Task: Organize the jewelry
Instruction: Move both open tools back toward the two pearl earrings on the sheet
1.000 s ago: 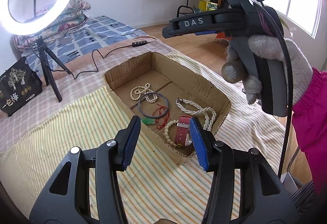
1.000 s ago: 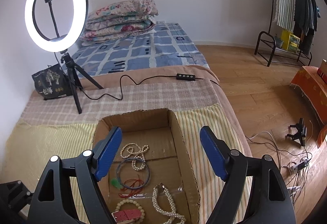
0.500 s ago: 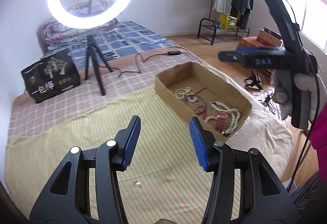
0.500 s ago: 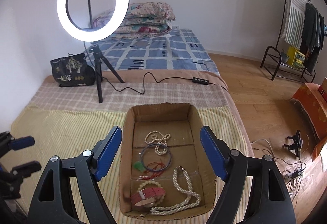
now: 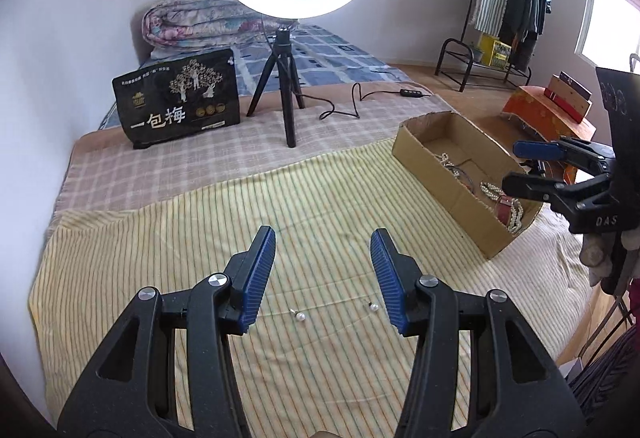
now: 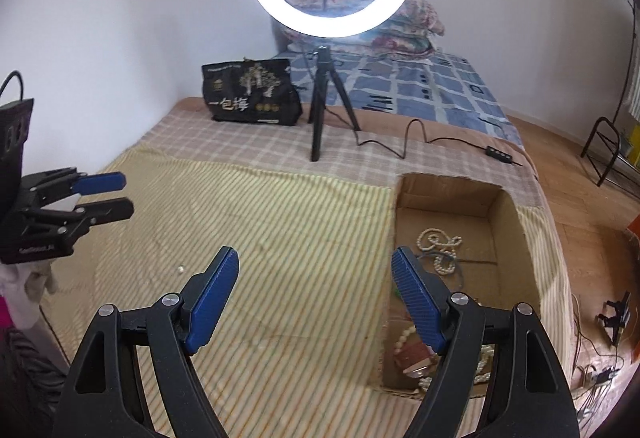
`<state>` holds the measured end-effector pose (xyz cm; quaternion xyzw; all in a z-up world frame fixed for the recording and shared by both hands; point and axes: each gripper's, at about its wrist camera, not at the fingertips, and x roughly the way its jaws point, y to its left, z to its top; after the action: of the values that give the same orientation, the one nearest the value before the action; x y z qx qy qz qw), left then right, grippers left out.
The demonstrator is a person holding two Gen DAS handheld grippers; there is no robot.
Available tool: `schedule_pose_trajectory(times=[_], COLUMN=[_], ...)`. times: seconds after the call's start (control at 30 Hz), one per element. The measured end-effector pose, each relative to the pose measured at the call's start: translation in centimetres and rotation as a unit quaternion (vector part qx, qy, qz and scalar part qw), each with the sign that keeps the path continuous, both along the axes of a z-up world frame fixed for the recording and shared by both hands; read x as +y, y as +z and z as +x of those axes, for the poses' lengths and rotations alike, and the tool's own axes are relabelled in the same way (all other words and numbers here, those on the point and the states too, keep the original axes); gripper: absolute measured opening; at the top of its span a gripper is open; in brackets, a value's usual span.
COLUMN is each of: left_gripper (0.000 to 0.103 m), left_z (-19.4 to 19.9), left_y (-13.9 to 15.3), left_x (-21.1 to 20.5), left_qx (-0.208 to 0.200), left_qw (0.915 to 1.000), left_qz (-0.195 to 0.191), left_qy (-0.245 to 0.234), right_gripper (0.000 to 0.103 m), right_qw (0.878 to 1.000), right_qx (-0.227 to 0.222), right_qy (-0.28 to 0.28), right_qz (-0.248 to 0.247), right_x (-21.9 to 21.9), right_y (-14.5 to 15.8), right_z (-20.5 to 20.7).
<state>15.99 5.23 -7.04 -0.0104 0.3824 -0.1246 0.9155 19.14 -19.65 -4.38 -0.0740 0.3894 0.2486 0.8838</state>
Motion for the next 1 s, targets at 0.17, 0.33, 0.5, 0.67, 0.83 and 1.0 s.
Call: schedule_pose_trajectory(times=[0.17,0.33,0.5,0.67,0.83,1.0], left_gripper=[0.045,0.034,0.031,0.031,0.031,0.031], left_z=[0.0,-0.5,-0.8,-0.4,0.1,0.7], left_y=[-2.0,-4.6,-6.8,-8.7,-10.1,-10.8], left_x=[1.1,1.1,0.4,0.6,0.5,0.4], left_qx=[0.033,0.074,0.101,0.128,0.150,0.160], left_qw=[0.9994,0.9967,0.9945,0.9912,0.9877,0.9859], left_qz=[-0.008,-0.024,-0.009,-0.012,-0.017,-0.022], left_qy=[0.013,0.023,0.024,0.034,0.039,0.045], right_gripper=[0.079,0.079,0.078,0.056,0.040,0.034], right_qw=[0.999,0.991,0.983,0.976,0.971,0.970], right_qx=[0.018,0.054,0.076,0.111,0.138,0.144], right_qy=[0.044,0.109,0.155,0.173,0.183,0.183], right_qz=[-0.023,-0.048,-0.062,-0.068,-0.065,-0.064], right_x=[2.8,5.4,7.3,8.2,8.9,9.5], right_y=[-2.4,-5.3,-7.4,-9.5,-11.3,-12.2], right_z=[-1.6,-2.9,-3.7,-3.4,-2.7,-2.4])
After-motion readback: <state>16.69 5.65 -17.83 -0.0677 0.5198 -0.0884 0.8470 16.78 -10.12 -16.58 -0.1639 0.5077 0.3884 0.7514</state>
